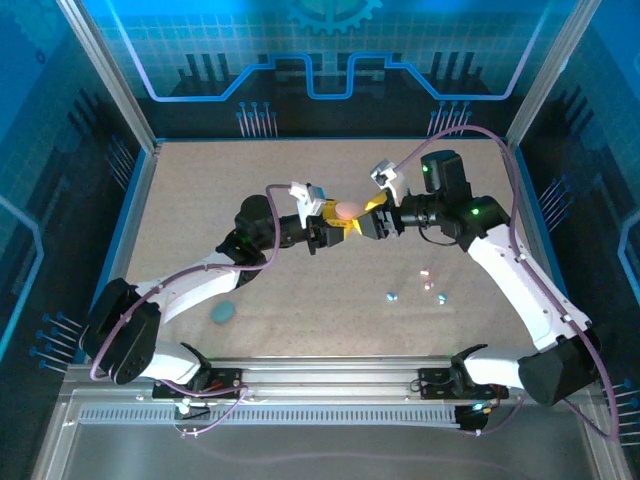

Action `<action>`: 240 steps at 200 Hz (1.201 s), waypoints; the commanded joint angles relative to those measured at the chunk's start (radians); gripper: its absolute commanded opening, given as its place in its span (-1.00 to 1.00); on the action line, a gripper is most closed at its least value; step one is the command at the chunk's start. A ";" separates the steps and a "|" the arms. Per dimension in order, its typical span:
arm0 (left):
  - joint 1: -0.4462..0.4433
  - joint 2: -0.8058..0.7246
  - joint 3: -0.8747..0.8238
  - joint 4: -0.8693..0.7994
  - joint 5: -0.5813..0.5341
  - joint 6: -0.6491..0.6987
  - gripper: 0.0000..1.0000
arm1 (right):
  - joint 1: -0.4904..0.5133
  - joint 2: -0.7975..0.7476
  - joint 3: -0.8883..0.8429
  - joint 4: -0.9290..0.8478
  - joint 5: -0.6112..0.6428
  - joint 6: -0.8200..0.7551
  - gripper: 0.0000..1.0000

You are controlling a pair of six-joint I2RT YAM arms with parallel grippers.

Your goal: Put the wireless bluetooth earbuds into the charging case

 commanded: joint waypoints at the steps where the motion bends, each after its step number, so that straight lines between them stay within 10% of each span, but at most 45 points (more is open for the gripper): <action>1: -0.007 -0.001 0.034 0.058 0.082 -0.010 -0.36 | 0.014 0.004 0.010 0.037 0.116 -0.048 0.16; 133: -0.009 0.006 0.057 0.004 0.140 0.004 -0.37 | 0.012 -0.022 -0.004 0.120 0.081 -0.138 0.09; 188: -0.009 0.005 0.075 -0.045 0.173 0.028 -0.36 | -0.008 0.025 0.068 0.024 -0.124 -0.239 -0.02; 240: -0.009 0.011 0.084 -0.065 0.184 0.035 -0.35 | -0.017 0.082 0.153 -0.110 -0.200 -0.325 -0.45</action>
